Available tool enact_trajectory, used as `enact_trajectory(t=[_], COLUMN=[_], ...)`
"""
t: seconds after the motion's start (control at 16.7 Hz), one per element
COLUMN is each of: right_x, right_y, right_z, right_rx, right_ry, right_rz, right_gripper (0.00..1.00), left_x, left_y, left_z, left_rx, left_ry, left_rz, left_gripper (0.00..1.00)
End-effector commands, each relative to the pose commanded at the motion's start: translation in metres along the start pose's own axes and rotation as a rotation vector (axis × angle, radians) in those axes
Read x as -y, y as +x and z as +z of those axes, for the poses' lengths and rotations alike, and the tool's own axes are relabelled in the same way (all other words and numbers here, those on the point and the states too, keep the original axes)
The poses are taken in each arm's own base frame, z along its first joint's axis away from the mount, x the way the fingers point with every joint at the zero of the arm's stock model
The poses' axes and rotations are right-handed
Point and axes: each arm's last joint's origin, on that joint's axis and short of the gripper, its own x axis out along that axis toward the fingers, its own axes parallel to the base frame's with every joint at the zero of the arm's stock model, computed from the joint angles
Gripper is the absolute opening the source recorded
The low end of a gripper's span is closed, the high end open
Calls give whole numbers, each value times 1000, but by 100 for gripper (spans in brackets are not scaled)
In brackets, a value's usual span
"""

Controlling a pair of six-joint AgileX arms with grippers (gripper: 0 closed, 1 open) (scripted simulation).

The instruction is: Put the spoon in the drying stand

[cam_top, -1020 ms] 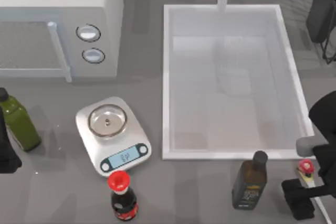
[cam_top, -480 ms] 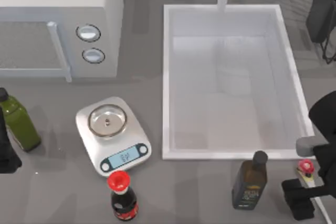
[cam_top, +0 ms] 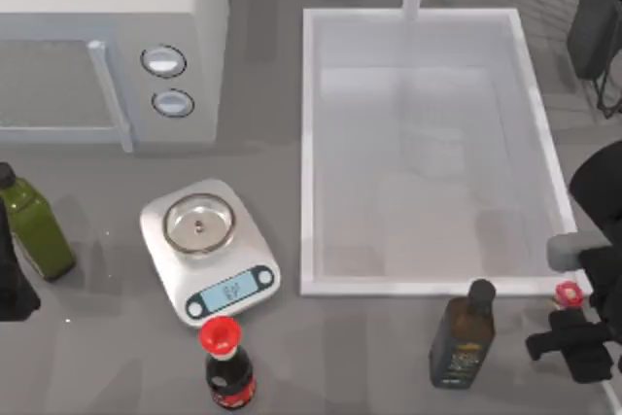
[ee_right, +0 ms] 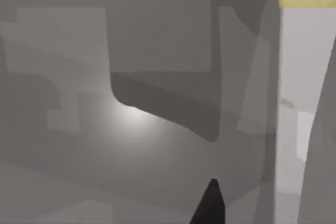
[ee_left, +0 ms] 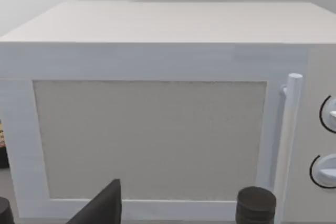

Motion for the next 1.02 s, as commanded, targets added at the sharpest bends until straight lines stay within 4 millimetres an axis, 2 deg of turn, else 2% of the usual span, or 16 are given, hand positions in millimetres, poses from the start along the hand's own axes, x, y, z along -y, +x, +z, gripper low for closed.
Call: enact_trajectory(t=[0.18, 0.36, 0.54, 0.66, 0.78, 1.02], right_x=[-1, -4, -3, 1, 3, 3], right_y=[-34, -89, -142, -166, -178, -178], right_z=[8, 11, 1, -9, -16, -16], right_rx=[-40, -60, -26, -1, 14, 11], right_ry=[5, 1, -4, 0, 4, 3], right_rz=[-1, -1, 1, 3, 6, 6], right_gripper=[0, 0, 0, 0, 0, 0], left_x=[0, 0, 0, 0, 0, 0], left_y=[0, 0, 0, 0, 0, 0], left_z=[0, 0, 0, 0, 0, 0], left_rx=[0, 0, 0, 0, 0, 0], left_ry=[0, 0, 0, 0, 0, 0], left_rz=[0, 0, 0, 0, 0, 0], left_gripper=[100, 100, 100, 100, 100, 100])
